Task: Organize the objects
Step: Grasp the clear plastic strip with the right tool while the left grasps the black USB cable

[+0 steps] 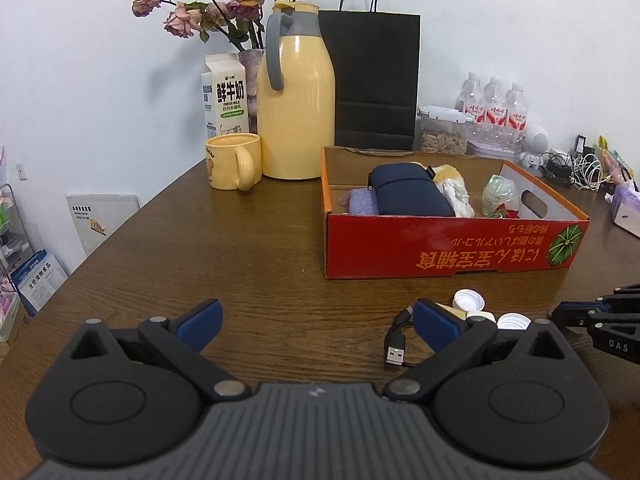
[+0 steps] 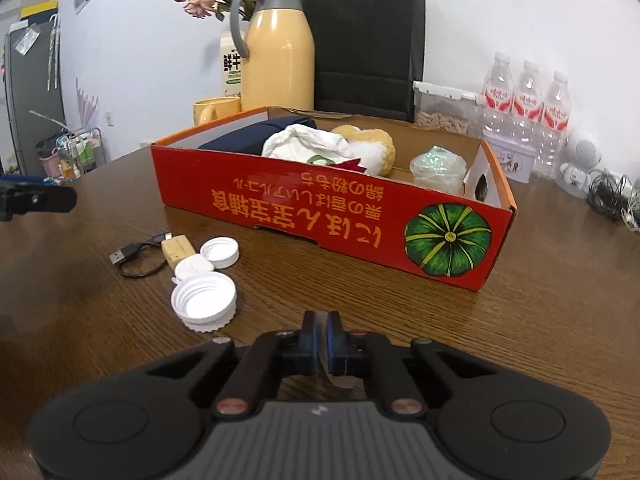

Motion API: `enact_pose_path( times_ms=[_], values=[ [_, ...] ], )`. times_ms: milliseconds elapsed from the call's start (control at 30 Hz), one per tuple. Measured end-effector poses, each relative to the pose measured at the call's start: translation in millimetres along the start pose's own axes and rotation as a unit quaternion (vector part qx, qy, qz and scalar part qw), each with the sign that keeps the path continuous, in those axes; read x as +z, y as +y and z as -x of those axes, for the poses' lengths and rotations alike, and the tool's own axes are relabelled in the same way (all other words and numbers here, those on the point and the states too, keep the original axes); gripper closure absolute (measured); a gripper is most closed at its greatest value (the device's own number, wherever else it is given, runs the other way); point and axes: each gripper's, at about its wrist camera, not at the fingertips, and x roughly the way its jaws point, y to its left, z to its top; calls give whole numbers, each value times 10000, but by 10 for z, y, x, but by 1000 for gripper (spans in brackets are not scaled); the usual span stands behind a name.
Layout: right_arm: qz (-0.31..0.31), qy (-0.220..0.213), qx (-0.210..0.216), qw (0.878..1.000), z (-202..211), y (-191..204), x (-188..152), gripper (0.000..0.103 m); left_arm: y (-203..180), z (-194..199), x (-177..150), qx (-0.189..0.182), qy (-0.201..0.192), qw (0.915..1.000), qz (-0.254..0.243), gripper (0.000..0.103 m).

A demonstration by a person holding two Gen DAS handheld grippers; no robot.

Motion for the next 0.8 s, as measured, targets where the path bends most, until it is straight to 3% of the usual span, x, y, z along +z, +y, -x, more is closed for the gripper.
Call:
enact_pose_path(
  times_ms=[533, 600, 667, 800],
  values=[
    [-177, -743, -445, 9961, 272, 2, -52, 99, -204, -454, -74, -71, 578, 9982, -173, 0],
    [-197, -786, -446, 9957, 292, 2, -57, 99, -258, -499, -83, -79, 622, 9978, -209, 7],
    [-240, -819, -432, 9954, 304, -15, -62, 99, -317, -548, -105, -117, 702, 9971, -275, 23],
    [-262, -833, -417, 9953, 308, -16, -66, 99, -363, -586, -148, -166, 769, 9966, -235, 38]
  ],
)
